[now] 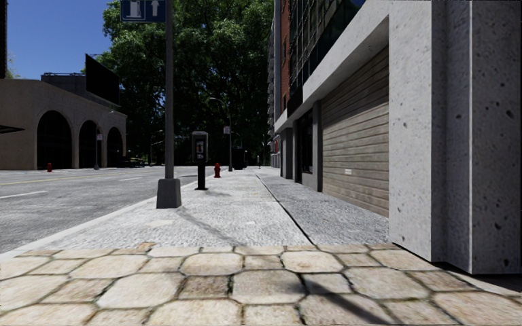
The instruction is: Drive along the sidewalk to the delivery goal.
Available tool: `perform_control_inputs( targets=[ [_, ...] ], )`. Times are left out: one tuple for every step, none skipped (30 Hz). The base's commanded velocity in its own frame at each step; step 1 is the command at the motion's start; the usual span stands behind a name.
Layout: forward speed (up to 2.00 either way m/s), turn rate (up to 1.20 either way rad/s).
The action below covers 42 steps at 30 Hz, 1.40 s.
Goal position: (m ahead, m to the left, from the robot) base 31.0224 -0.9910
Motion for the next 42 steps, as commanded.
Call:
perform_control_inputs(
  targets=[
    [2.00,0.00],
    [2.00,0.00],
    [2.00,0.00],
    [2.00,0.00],
    [2.00,0.00],
    [2.00,0.00],
    [2.00,0.00],
    [2.00,0.00],
    [2.00,0.00],
    [2.00,0.00],
    [2.00,0.00],
    [2.00,0.00],
    [2.00,0.00],
    [2.00,0.00],
    [2.00,0.00],
    [2.00,0.00],
    [2.00,0.00],
    [2.00,0.00],
    [2.00,0.00],
    [2.00,0.00],
    [2.00,0.00],
    [2.00,0.00],
    [2.00,0.00],
    [2.00,0.00],
    [2.00,0.00],
    [2.00,0.00],
    [2.00,0.00],
    [2.00,0.00],
    [2.00,0.00],
    [2.00,0.00],
    [2.00,0.00],
    [2.00,0.00],
    [2.00,0.00],
    [2.00,0.00],
    [2.00,0.00],
    [2.00,0.00],
    [2.00,0.00],
    [2.00,0.00],
    [2.00,0.00],
    [2.00,0.00],
    [2.00,0.00],
    [2.00,0.00]
  ],
)
